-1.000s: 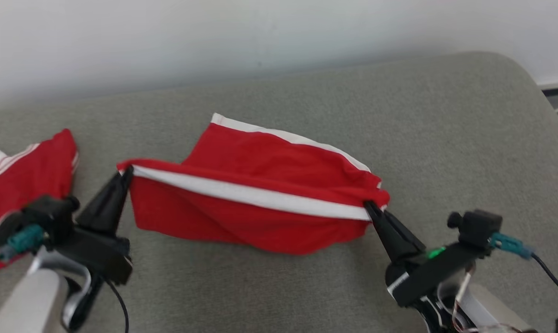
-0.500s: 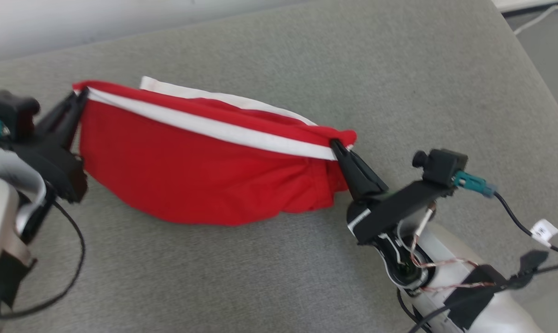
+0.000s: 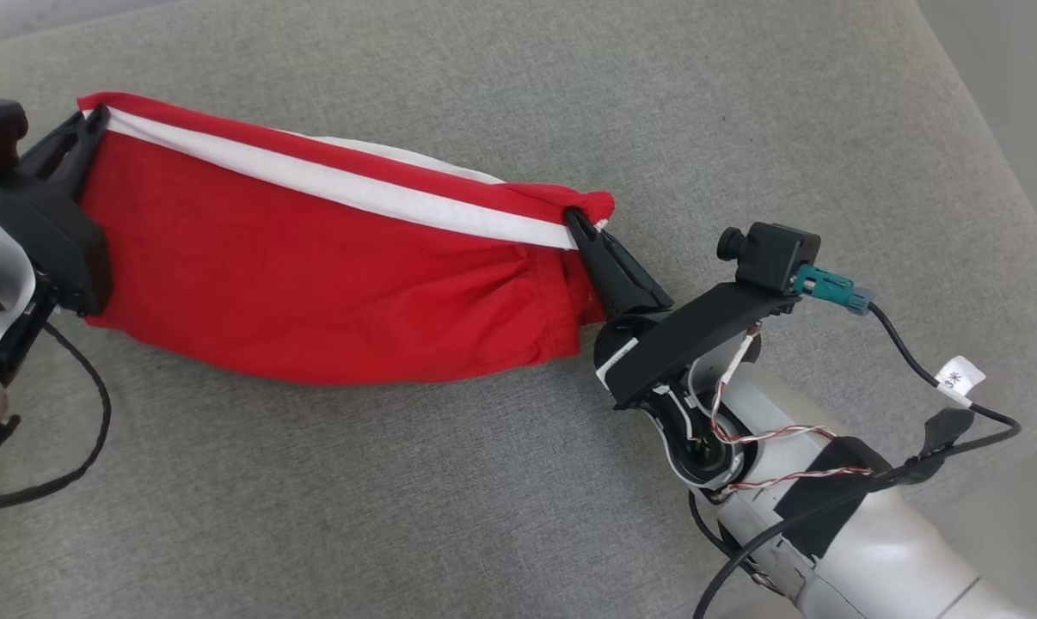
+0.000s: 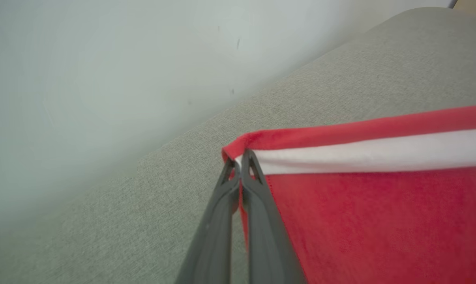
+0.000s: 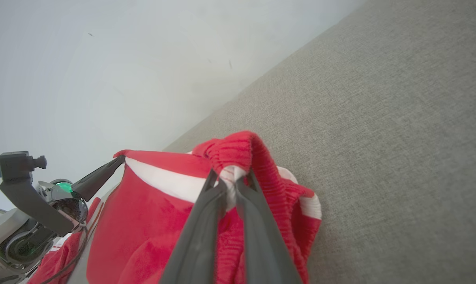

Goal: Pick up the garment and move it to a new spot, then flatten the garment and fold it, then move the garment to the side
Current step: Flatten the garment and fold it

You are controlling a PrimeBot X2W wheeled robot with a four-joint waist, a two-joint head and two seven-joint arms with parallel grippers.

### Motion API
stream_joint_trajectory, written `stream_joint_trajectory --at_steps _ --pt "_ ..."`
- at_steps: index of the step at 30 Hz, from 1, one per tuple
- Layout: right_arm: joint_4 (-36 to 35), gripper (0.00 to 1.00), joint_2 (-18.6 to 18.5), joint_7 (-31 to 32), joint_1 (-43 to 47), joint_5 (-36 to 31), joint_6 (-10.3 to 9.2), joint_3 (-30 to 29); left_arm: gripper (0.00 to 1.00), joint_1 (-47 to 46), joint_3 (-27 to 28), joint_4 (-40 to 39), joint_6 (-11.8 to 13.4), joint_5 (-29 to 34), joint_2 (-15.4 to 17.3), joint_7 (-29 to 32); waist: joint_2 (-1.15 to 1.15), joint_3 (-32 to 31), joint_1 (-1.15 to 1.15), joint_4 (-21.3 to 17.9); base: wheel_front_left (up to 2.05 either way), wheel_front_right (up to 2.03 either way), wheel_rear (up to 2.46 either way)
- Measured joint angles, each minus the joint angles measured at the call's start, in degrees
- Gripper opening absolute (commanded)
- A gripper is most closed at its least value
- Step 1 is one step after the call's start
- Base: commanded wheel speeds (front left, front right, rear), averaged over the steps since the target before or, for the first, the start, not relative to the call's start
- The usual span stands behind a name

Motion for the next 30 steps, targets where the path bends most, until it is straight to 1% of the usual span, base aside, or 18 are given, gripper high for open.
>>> stream_joint_trajectory --at_steps 9,10,11,12,13,15,20,24,27,30 --pt "2.53 0.0 1.09 -0.92 -2.22 0.92 0.0 1.76 0.0 -3.38 -5.71 6.37 0.01 -3.02 -1.01 -3.81 0.0 0.9 0.0 -0.8 0.0 0.0 0.0" --pt "2.85 0.0 1.03 -0.94 -2.27 0.92 0.0 1.89 0.09 -3.55 -6.2 6.97 0.0 -3.28 -1.23 -4.48 0.0 0.82 -0.01 -0.72 0.0 0.0 0.0" --pt "3.26 0.33 0.99 -1.01 -2.27 0.9 0.0 1.97 0.99 -3.64 -6.73 7.49 0.0 -3.47 -1.4 -5.2 0.0 0.7 -0.01 -0.64 0.0 0.0 0.0" --pt "3.58 0.58 0.93 -1.05 -2.26 0.89 0.0 1.99 1.0 -3.64 -7.17 8.08 0.0 -3.86 -1.6 -6.01 0.0 0.52 -0.01 -0.55 0.0 0.0 0.0" --pt "3.74 1.0 0.86 -1.14 -2.25 0.89 0.0 1.99 1.0 -3.63 -7.59 8.46 0.01 -4.34 -1.79 -6.8 0.0 0.31 -0.01 -0.46 0.0 0.0 0.0" --pt "4.03 1.0 0.47 -1.23 -2.14 0.71 0.0 2.0 1.0 -3.54 -8.69 9.07 0.01 -4.94 -2.1 -8.34 0.0 -0.23 -0.01 -0.23 0.0 0.0 0.0" --pt "4.13 1.0 -1.91 -1.41 0.24 -1.02 0.0 1.72 1.0 -2.63 -10.0 9.56 0.01 -7.56 -2.43 -11.47 -0.01 -2.21 -0.01 0.57 0.0 0.0 0.0" --pt "2.21 1.0 -4.2 -1.42 3.02 -3.85 0.0 -1.1 1.0 -0.52 -10.1 9.11 0.01 -9.04 -2.14 -12.88 -0.01 -4.28 -0.02 1.3 0.0 0.0 0.0" --pt "-0.12 1.0 -5.57 -1.43 6.06 -7.81 0.0 -4.85 1.0 1.75 -9.42 8.08 0.01 -10.17 -1.71 -13.6 -0.01 -5.99 -0.01 1.86 0.0 0.0 0.0" --pt "-2.32 1.0 -6.64 -1.43 8.68 -15.7 0.0 -8.93 1.0 4.14 -8.2 6.57 0.12 -10.4 -1.45 -13.81 -0.01 -7.69 -0.02 2.45 0.0 0.0 0.0"
